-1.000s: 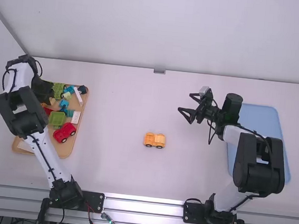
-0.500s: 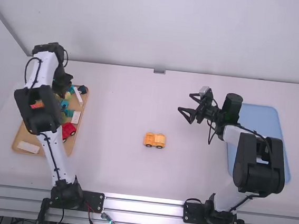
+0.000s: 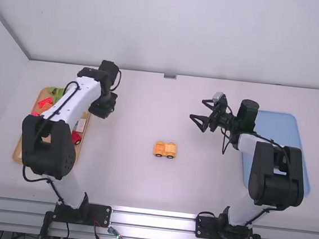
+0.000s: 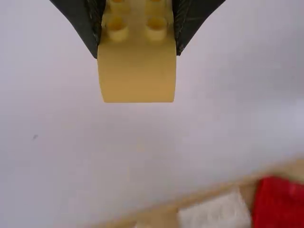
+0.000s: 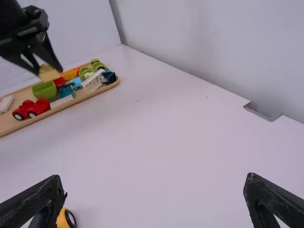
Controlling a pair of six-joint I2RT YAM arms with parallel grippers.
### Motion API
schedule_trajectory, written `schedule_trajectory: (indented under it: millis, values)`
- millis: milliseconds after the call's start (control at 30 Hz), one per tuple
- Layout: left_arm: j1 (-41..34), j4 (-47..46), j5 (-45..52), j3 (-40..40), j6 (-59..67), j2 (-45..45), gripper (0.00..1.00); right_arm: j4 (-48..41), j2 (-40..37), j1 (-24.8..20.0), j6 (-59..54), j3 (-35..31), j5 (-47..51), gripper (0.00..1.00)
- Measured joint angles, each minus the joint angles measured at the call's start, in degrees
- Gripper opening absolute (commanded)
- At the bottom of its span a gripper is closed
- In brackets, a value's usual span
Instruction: Assemble lego blocks to make yellow taxi
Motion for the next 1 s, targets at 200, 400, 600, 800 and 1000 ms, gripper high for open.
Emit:
schedule_trajectory:
  millis: [200,400,600,800,1000]
  values:
    - [-5.7,4.0,5.0,-7.2,-8.9,-0.1,0.02,0.3,0.0,0.0,-0.4,0.0,0.0,0.99]
    - [-12.5,18.4,8.9,-17.8,-16.2,-0.1,0.03,0.3,0.0,0.0,-0.6,0.0,0.0,0.99]
    - [-16.6,25.6,10.3,-22.8,-20.1,-0.1,0.02,0.3,0.0,0.0,-0.6,0.0,0.0,0.99]
    - [-17.2,22.1,10.3,-22.8,-24.9,-0.1,0.03,0.2,0.0,0.0,-0.6,0.0,0.0,0.99]
    - [-17.4,21.3,10.3,-22.8,-27.9,-0.1,0.02,0.0,0.0,0.0,-0.5,0.0,0.0,0.99]
